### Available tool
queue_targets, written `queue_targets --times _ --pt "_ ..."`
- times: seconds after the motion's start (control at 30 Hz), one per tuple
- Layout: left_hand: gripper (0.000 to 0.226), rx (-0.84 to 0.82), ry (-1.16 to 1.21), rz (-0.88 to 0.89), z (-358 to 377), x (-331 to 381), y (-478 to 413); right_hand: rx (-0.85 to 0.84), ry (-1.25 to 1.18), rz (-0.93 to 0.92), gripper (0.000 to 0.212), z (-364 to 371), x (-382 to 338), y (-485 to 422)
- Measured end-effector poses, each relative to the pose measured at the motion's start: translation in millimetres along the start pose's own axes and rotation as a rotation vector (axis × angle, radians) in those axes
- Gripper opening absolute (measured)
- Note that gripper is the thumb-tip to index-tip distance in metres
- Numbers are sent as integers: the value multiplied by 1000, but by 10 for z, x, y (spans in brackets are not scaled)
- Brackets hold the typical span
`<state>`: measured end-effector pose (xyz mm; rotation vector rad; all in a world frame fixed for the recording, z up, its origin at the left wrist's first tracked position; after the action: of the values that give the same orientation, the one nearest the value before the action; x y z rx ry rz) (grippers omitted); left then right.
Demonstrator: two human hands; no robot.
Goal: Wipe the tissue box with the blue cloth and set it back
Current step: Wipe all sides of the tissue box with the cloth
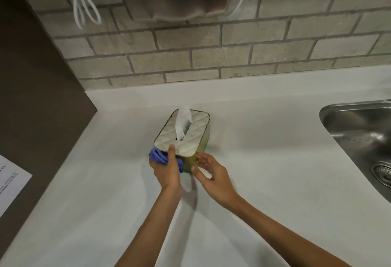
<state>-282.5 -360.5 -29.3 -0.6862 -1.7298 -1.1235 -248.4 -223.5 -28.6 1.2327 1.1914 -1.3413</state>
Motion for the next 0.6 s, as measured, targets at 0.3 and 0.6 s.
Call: queue_targets --times 0.3,0.6 --pt "64 -126 -115 22 27 196 -453 296 23 77 28 -551 -74 -518" --pt "27 -129 -276 138 8 408 -766 188 57 225 55 -755 1 -862"
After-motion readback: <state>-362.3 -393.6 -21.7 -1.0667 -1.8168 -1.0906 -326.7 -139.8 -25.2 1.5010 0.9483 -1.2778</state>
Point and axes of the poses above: each hand's wrist, its own y-axis away from the middle knuckle, its own z-axis out of the palm, x = y × z, the point moved 6 cm from there along -y, towards the middle knuckle, and after that the axes turned 11 degrees about -y, right-handed, at the moved point
